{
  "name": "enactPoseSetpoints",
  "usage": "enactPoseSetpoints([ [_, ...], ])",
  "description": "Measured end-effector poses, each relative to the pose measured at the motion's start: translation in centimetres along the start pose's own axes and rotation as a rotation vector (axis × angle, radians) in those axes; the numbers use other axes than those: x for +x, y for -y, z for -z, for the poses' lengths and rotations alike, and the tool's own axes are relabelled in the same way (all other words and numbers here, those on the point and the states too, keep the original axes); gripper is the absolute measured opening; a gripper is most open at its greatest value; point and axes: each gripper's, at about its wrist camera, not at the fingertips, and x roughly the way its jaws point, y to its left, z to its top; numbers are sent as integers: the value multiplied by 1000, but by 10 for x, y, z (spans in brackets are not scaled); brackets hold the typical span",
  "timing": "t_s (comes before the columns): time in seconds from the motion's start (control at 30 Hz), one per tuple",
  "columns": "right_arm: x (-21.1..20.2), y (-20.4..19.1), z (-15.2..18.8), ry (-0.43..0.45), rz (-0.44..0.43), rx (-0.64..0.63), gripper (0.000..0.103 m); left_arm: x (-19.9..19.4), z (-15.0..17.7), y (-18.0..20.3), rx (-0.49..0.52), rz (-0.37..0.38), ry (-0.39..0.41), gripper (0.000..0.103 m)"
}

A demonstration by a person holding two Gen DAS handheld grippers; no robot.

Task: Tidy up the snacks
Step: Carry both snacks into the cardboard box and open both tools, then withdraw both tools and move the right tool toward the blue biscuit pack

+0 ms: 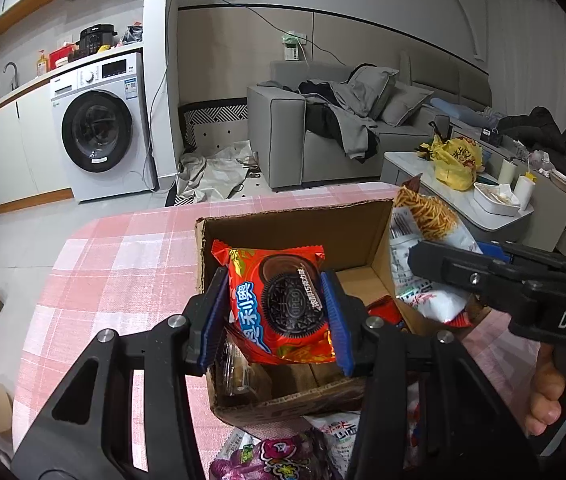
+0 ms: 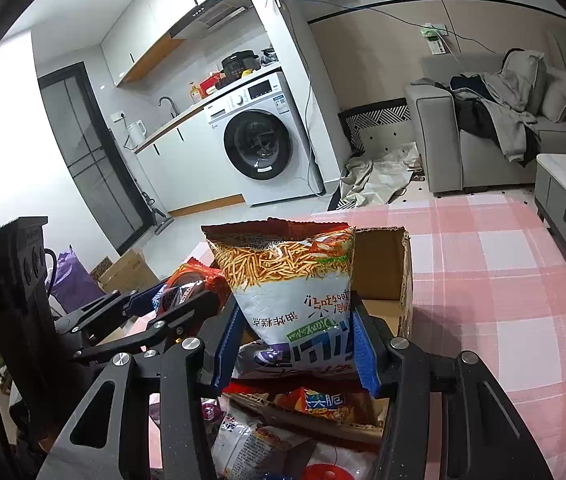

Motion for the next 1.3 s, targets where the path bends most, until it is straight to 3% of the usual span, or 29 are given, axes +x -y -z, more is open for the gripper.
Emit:
enactPoseSetpoints([
  [0.93,25,-4,0,-33,71,-32,53,42,16,1,21,28,-49,42],
  [1.0,18,-8,-1,-13,77,-57,59,38,14,1,26,42,-49,44],
  [1.07,9,-10,-2,6,70,-65,72,33,15,1,27,58,-49,52],
  [1.13,-2,-9,-2,18,73,-68,83,27,13,2,33,52,-56,78],
  [1.17,-8,-9,-2,21,78,-72,92,24,12,2,37,46,-58,81],
  [1.3,-34,-6,4,37,89,-83,102,0,14,1,40,54,-34,86],
])
